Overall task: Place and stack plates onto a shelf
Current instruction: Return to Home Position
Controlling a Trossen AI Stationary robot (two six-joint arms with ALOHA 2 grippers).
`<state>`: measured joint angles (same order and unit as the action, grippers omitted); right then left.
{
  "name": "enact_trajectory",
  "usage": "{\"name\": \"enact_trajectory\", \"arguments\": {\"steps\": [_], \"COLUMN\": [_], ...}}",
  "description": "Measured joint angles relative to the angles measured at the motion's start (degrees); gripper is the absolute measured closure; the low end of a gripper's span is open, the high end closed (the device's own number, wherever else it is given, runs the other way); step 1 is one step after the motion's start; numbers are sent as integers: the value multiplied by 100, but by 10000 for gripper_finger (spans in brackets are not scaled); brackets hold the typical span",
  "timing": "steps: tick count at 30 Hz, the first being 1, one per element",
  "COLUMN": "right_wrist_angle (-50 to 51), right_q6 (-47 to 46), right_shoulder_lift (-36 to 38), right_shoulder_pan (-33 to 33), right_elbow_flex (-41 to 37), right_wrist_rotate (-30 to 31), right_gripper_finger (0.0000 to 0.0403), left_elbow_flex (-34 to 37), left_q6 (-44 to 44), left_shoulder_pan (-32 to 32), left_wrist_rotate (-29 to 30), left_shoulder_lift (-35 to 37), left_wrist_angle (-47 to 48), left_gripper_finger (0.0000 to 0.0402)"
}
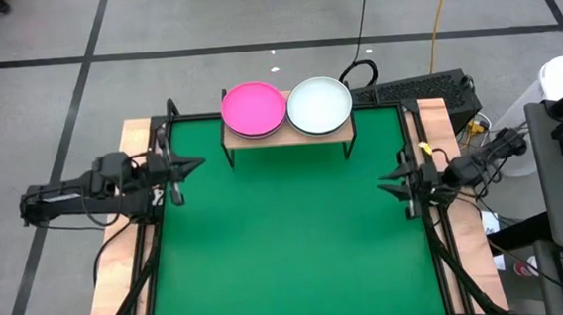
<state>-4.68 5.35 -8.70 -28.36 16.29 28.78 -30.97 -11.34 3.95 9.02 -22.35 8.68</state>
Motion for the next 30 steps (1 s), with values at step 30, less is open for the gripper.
{"name": "enact_trajectory", "arguments": {"steps": [30], "right_wrist_angle": [-868], "right_q6": [-169], "right_shoulder_lift": [746], "right_shoulder_pan": [15], "right_elbow_flex": [-1532], "right_wrist_rotate": [-31], "right_gripper_finger": [399], "left_elbow_flex": [2475], "left_q6": [641], "left_shoulder_pan": [-111], "left_wrist_rotate": [-452], "left_shoulder_lift": [2068], "left_wrist_angle": [-926], "left_gripper_finger": [398]}}
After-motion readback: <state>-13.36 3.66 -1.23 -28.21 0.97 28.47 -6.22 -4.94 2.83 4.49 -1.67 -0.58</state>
